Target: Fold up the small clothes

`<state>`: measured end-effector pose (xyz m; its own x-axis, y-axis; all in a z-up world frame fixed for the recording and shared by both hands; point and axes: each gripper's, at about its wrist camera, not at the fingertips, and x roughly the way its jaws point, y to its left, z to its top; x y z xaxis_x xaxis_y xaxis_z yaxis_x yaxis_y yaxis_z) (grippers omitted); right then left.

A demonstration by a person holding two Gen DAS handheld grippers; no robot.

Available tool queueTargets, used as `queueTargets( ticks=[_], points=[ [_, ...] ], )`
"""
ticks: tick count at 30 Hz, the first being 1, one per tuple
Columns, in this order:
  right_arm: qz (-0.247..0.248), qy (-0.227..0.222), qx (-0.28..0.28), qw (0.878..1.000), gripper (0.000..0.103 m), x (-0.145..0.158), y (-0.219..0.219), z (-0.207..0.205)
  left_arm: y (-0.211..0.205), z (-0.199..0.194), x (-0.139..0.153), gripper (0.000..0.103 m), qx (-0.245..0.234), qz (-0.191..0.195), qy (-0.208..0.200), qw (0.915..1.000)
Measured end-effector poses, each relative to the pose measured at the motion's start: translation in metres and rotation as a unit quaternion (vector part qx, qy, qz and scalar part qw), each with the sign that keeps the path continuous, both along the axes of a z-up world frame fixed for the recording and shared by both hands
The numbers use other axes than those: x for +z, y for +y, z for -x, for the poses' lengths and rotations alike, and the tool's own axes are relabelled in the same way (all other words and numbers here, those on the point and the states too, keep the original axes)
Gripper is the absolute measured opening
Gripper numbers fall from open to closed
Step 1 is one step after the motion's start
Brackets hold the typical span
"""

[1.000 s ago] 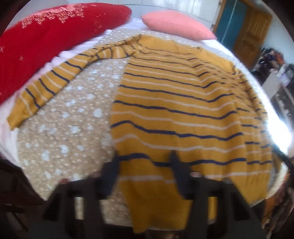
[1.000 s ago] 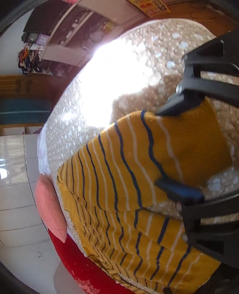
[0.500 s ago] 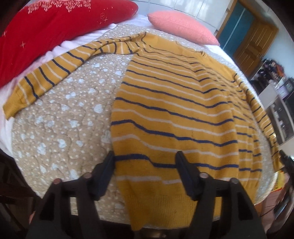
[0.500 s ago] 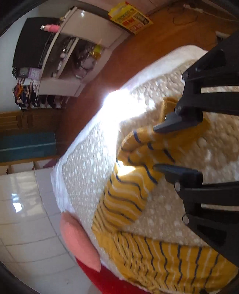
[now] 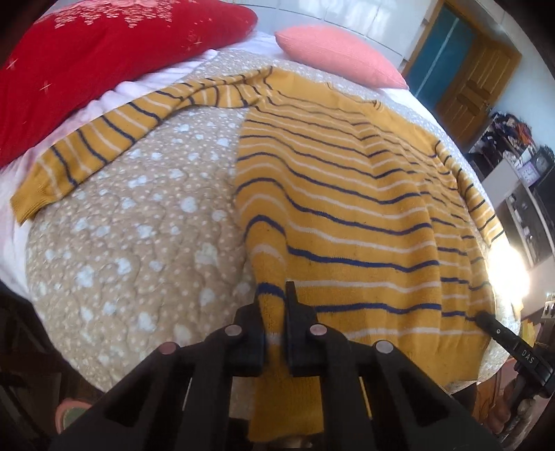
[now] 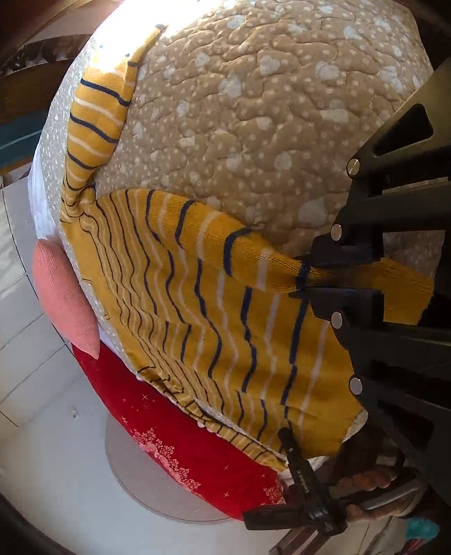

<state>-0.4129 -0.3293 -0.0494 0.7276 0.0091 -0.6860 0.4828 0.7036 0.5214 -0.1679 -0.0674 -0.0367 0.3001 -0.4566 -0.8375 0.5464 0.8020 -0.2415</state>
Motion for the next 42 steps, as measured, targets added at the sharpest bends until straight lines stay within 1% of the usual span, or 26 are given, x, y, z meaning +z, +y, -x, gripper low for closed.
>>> queueTargets(
  ticks=[2, 5, 6, 8, 9, 10, 12, 14, 15, 17, 18, 20, 22, 23, 24, 26, 27, 28, 29, 31, 33, 35, 36, 37, 40, 42],
  points=[
    [0.006, -0.007, 0.004, 1.0, 0.01, 0.01, 0.004, 0.014, 0.009, 0.007, 0.006, 0.008, 0.006, 0.005, 0.0, 1.0],
    [0.021, -0.005, 0.009, 1.0, 0.01, 0.016, 0.01, 0.04, 0.024, 0.016, 0.009, 0.009, 0.02, -0.009, -0.01, 0.9997],
    [0.024, -0.001, 0.008, 1.0, 0.01, 0.016, 0.01, 0.045, 0.029, 0.017, 0.008, 0.012, 0.024, -0.01, -0.009, 0.9996],
    [0.022, -0.003, -0.004, 1.0, 0.012, 0.013, 0.008, 0.056, 0.035, 0.019, 0.009, 0.016, 0.026, -0.006, -0.014, 0.9996],
    [0.023, -0.003, -0.025, 0.999, 0.012, 0.012, 0.003, 0.062, 0.038, 0.022, 0.012, 0.022, 0.028, -0.01, -0.024, 0.9993],
    [0.025, -0.005, -0.055, 0.998, 0.012, 0.011, -0.005, 0.07, 0.04, 0.024, 0.015, 0.026, 0.03, -0.013, -0.036, 0.9988],
    [0.014, -0.012, -0.113, 0.993, 0.012, 0.007, -0.026, 0.079, 0.044, 0.027, 0.026, 0.043, 0.032, -0.012, -0.061, 0.9975],
    [0.002, -0.015, -0.167, 0.986, 0.014, 0.001, -0.051, 0.096, 0.044, 0.028, 0.037, 0.052, 0.031, -0.003, -0.082, 0.9961],
    [0.0, -0.015, -0.193, 0.981, 0.019, -0.002, -0.064, 0.105, 0.042, 0.029, 0.043, 0.055, 0.028, 0.002, -0.09, 0.9955],
    [-0.017, -0.018, -0.243, 0.97, 0.031, -0.011, -0.088, 0.12, 0.036, 0.03, 0.05, 0.057, 0.025, 0.006, -0.093, 0.9953],
    [-0.036, -0.034, -0.262, 0.964, 0.034, -0.016, -0.099, 0.128, 0.032, 0.03, 0.052, 0.057, 0.022, 0.009, -0.092, 0.9955],
    [-0.085, -0.083, -0.29, 0.95, 0.037, -0.024, -0.12, 0.142, 0.023, 0.031, 0.053, 0.057, 0.014, 0.006, -0.088, 0.996],
    [-0.113, -0.12, -0.329, 0.93, 0.05, -0.027, -0.139, 0.154, 0.011, 0.037, 0.052, 0.057, 0.005, -0.001, -0.087, 0.9962],
    [-0.119, -0.126, -0.351, 0.92, 0.051, -0.028, -0.148, 0.159, 0.006, 0.039, 0.051, 0.057, 0.001, -0.005, -0.085, 0.9963],
    [-0.122, -0.131, -0.37, 0.912, 0.05, -0.029, -0.156, 0.163, -0.001, 0.043, 0.05, 0.057, -0.004, -0.008, -0.084, 0.9964],
    [-0.127, -0.13, -0.396, 0.9, 0.043, -0.031, -0.17, 0.166, -0.01, 0.048, 0.05, 0.057, -0.017, -0.011, -0.085, 0.9962],
    [-0.128, -0.119, -0.406, 0.897, 0.028, -0.031, -0.175, 0.166, -0.013, 0.05, 0.049, 0.057, -0.02, -0.014, -0.087, 0.9959],
    [-0.129, -0.115, -0.409, 0.896, 0.008, -0.031, -0.181, 0.167, -0.017, 0.053, 0.049, 0.057, -0.025, -0.017, -0.088, 0.9956],
    [-0.127, -0.115, -0.411, 0.896, 0.006, -0.029, -0.186, 0.17, -0.021, 0.056, 0.05, 0.057, -0.031, -0.021, -0.091, 0.9952],
    [-0.092, -0.115, -0.428, 0.892, 0.006, -0.013, -0.193, 0.184, -0.027, 0.059, 0.053, 0.057, -0.038, -0.023, -0.096, 0.9944],
    [-0.043, -0.117, -0.454, 0.882, 0.006, 0.01, -0.202, 0.206, -0.03, 0.06, 0.054, 0.057, -0.044, -0.023, -0.099, 0.9939],
    [-0.028, -0.125, -0.468, 0.874, 0.006, 0.03, -0.215, 0.226, -0.032, 0.059, 0.053, 0.057, -0.047, -0.019, -0.095, 0.9942],
    [-0.025, -0.127, -0.467, 0.875, 0.006, 0.038, -0.223, 0.229, -0.033, 0.058, 0.052, 0.057, -0.048, -0.014, -0.091, 0.9946],
    [-0.021, -0.124, -0.46, 0.879, 0.006, 0.045, -0.228, 0.228, -0.033, 0.056, 0.05, 0.057, -0.048, -0.011, -0.087, 0.995],
    [0.014, -0.088, -0.425, 0.901, 0.006, 0.067, -0.233, 0.203, -0.03, 0.053, 0.048, 0.057, -0.044, 0.006, -0.074, 0.9962],
    [0.037, -0.076, -0.397, 0.914, 0.006, 0.076, -0.224, 0.183, -0.025, 0.051, 0.048, 0.057, -0.039, 0.018, -0.071, 0.9965]
  ],
)
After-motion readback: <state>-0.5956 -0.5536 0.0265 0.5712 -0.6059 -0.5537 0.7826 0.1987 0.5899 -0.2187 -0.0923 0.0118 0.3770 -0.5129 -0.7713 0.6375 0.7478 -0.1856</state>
